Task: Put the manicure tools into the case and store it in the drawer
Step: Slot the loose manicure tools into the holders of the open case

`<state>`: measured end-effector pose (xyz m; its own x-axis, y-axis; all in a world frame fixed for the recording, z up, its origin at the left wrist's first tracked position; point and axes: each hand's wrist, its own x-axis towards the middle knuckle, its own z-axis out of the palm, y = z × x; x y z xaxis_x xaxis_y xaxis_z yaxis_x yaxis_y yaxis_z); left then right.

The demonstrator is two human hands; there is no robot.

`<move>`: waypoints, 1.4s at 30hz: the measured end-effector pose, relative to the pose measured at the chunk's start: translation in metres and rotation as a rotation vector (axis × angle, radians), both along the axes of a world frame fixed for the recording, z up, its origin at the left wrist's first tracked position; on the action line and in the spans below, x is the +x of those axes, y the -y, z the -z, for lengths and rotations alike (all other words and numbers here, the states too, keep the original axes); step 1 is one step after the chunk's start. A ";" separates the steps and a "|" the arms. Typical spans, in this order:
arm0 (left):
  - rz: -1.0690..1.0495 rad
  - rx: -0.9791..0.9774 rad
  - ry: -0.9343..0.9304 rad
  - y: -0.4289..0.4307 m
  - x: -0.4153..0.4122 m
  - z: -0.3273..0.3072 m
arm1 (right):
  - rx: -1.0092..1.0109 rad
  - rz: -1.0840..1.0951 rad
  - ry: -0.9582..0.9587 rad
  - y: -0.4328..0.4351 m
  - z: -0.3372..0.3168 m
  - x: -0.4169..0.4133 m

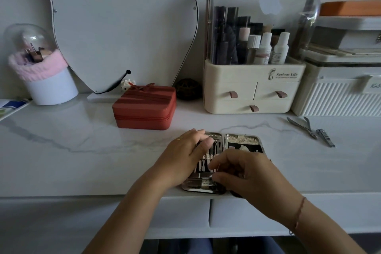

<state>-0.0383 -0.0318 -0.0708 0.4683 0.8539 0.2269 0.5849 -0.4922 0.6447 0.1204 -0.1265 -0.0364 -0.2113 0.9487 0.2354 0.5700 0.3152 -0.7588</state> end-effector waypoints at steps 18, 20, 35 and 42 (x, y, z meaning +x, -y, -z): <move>0.006 0.014 0.091 0.000 -0.003 -0.005 | 0.049 0.211 -0.095 0.008 0.015 -0.006; 0.010 0.027 0.100 -0.002 -0.003 -0.002 | 0.068 0.228 -0.061 0.006 0.015 0.000; -0.060 0.179 0.025 -0.006 -0.003 0.006 | 0.175 0.477 -0.144 0.006 0.031 0.014; -0.057 0.201 0.008 -0.006 -0.003 0.006 | 0.383 0.508 -0.106 0.005 0.038 0.001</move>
